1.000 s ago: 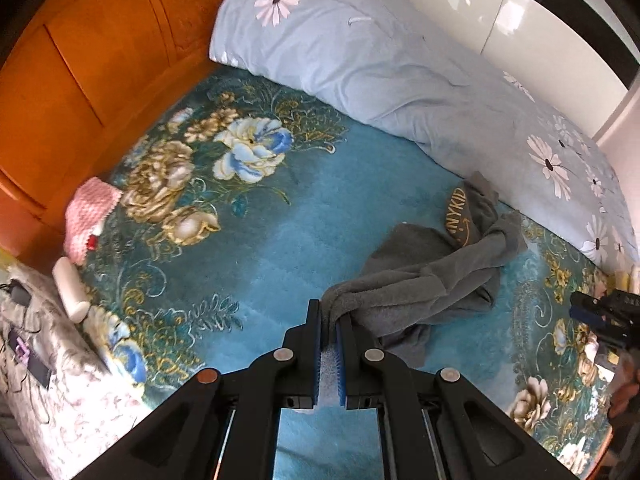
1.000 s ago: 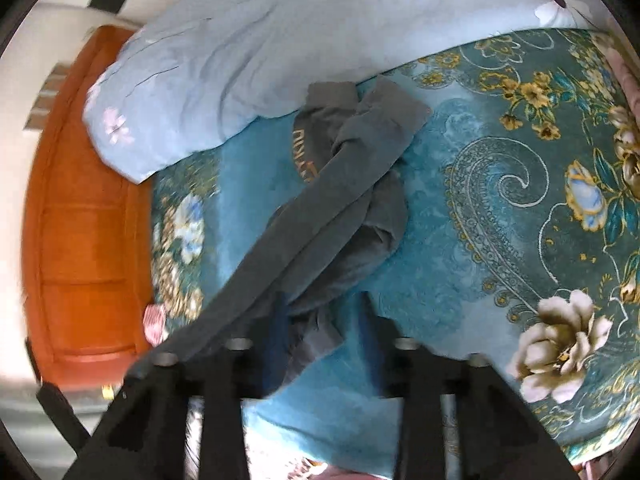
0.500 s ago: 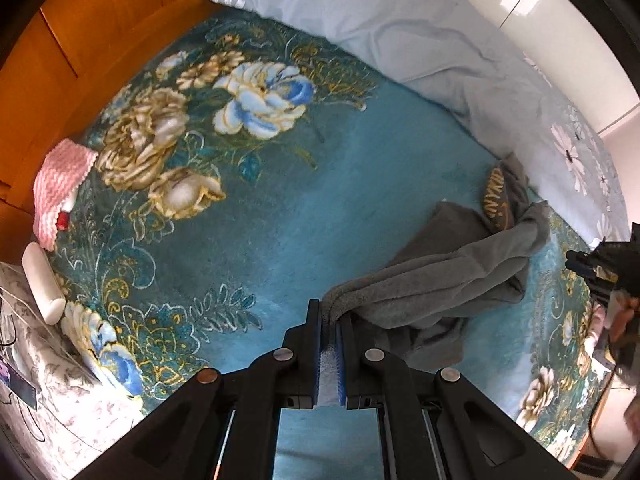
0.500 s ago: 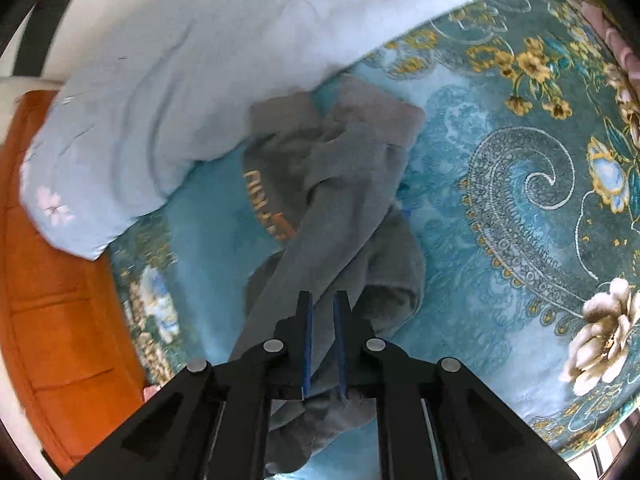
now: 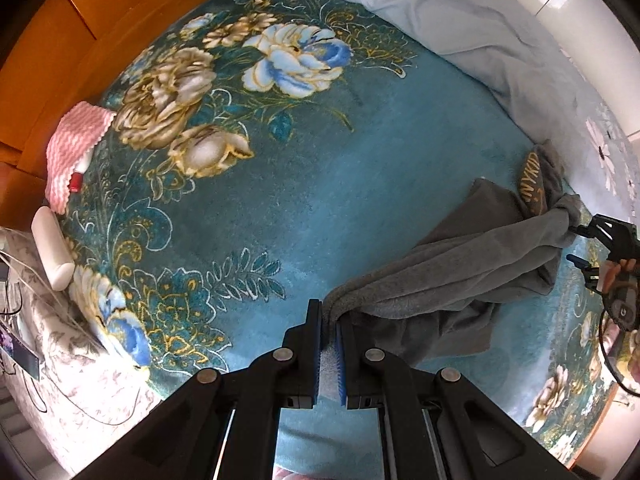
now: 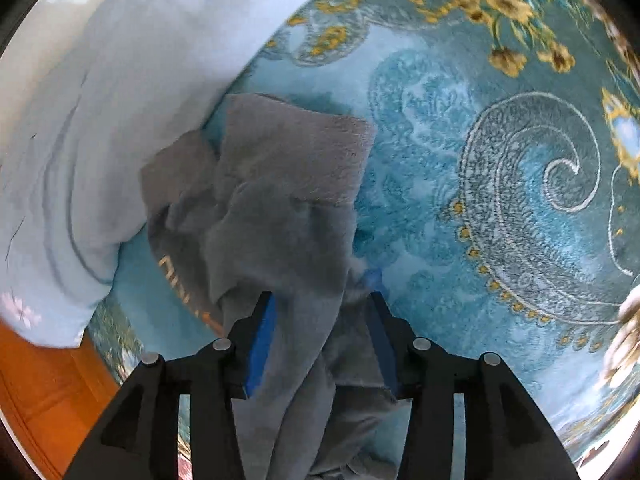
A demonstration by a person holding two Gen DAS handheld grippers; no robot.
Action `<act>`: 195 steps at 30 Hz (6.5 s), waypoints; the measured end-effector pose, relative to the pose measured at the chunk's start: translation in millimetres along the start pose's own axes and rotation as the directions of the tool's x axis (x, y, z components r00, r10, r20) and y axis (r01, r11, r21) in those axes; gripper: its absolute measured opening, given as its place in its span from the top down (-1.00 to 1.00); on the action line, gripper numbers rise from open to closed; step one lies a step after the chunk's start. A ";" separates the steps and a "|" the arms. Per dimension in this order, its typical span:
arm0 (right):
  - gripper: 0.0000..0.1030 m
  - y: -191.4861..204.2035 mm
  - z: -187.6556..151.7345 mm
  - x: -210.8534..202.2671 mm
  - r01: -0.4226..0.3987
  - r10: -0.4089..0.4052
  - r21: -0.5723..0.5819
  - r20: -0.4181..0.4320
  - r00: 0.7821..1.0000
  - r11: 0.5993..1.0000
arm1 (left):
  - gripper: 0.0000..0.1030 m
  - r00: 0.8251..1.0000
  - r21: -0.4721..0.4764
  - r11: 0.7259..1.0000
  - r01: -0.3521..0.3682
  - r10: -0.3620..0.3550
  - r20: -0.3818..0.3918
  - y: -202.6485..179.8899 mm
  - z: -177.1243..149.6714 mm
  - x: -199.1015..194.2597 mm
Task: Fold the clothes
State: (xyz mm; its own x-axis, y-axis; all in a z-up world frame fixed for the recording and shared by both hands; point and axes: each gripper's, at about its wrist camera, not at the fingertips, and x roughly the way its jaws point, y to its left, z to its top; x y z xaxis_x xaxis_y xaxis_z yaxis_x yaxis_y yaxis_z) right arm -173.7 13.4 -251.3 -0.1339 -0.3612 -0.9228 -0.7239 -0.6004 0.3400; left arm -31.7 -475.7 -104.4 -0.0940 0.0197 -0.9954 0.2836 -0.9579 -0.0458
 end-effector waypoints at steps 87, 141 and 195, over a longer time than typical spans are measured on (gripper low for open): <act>0.96 -282.9 -61.8 -329.1 -0.052 0.076 -0.084 0.314 0.946 0.995 | 0.85 0.980 -0.342 0.923 0.176 -0.130 0.152 45.9 -34.0 4.2; 0.89 174.4 -23.2 75.5 0.275 -0.326 -0.602 0.026 0.945 0.749 | 0.48 0.976 -0.450 0.890 0.077 -0.158 -0.146 85.6 56.6 96.3; 0.92 -148.9 29.5 -198.0 0.074 -0.059 -0.110 0.131 0.990 0.991 | -0.18 0.902 -0.089 0.951 0.296 -0.309 -0.301 -67.5 73.5 175.7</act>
State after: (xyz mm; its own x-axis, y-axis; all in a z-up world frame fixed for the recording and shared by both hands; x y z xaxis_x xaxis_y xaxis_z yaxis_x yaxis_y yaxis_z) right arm -59.4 195.4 -124.5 -0.1779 -0.2285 -0.9571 -0.6526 -0.7006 0.2886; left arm -137.5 -428.7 -270.0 0.1152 0.4000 -0.9092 0.3264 -0.8797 -0.3457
